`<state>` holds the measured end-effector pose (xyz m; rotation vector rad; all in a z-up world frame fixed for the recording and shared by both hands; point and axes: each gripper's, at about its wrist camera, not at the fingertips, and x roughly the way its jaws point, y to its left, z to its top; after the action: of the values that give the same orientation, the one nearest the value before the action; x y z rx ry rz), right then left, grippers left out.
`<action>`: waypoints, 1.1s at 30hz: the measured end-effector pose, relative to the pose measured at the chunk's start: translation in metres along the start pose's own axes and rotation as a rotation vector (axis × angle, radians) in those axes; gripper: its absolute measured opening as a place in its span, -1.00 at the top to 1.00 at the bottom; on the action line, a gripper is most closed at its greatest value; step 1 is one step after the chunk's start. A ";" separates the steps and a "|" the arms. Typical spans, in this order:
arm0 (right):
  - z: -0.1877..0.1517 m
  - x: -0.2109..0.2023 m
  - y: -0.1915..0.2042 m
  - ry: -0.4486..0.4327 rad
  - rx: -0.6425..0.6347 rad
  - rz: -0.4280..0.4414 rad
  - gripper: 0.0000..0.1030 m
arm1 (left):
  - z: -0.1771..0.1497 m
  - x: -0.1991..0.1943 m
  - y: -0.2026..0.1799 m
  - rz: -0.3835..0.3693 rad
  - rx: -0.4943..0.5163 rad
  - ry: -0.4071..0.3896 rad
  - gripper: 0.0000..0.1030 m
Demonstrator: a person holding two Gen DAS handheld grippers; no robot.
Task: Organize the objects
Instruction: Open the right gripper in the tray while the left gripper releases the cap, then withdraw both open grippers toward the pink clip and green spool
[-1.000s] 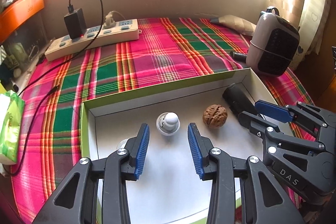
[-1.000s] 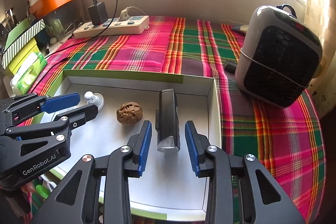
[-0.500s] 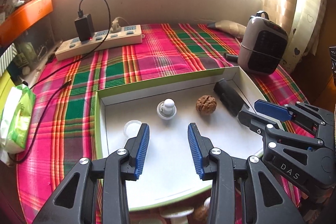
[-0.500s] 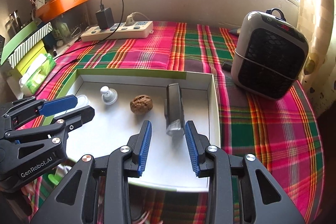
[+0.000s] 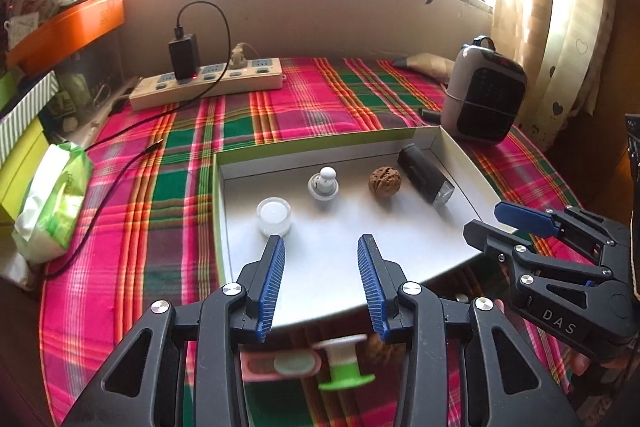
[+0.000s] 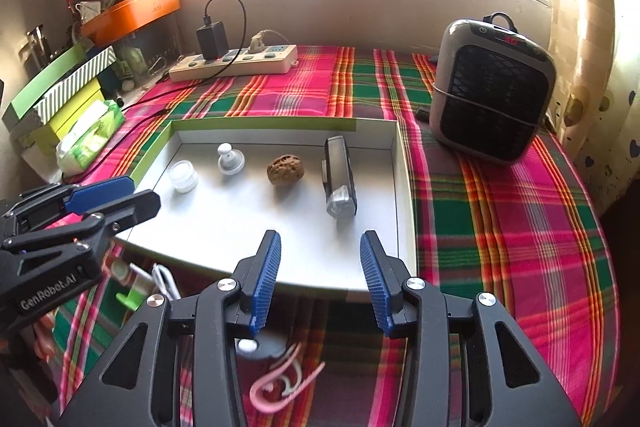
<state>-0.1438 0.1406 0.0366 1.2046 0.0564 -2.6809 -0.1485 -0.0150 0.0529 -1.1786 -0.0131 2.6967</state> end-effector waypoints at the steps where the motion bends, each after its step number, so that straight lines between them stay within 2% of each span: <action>1: -0.002 -0.002 0.000 -0.001 0.004 0.002 0.17 | -0.002 -0.003 0.001 0.000 -0.001 -0.005 0.29; 12: -0.024 -0.021 0.005 -0.020 0.012 0.020 0.16 | -0.030 -0.023 0.012 -0.004 -0.050 -0.013 0.29; 16: -0.036 -0.025 0.004 -0.013 0.027 0.027 0.06 | -0.041 -0.032 0.015 0.013 -0.068 -0.035 0.28; 25: -0.060 -0.027 0.009 0.014 0.028 0.042 0.03 | -0.061 -0.040 0.020 -0.013 -0.089 -0.026 0.28; 33: -0.068 -0.020 0.016 0.040 0.015 0.053 -0.05 | -0.073 -0.036 0.015 -0.054 -0.082 0.004 0.27</action>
<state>-0.0774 0.1360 0.0071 1.2470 0.0099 -2.6168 -0.0743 -0.0412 0.0282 -1.1888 -0.1546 2.6701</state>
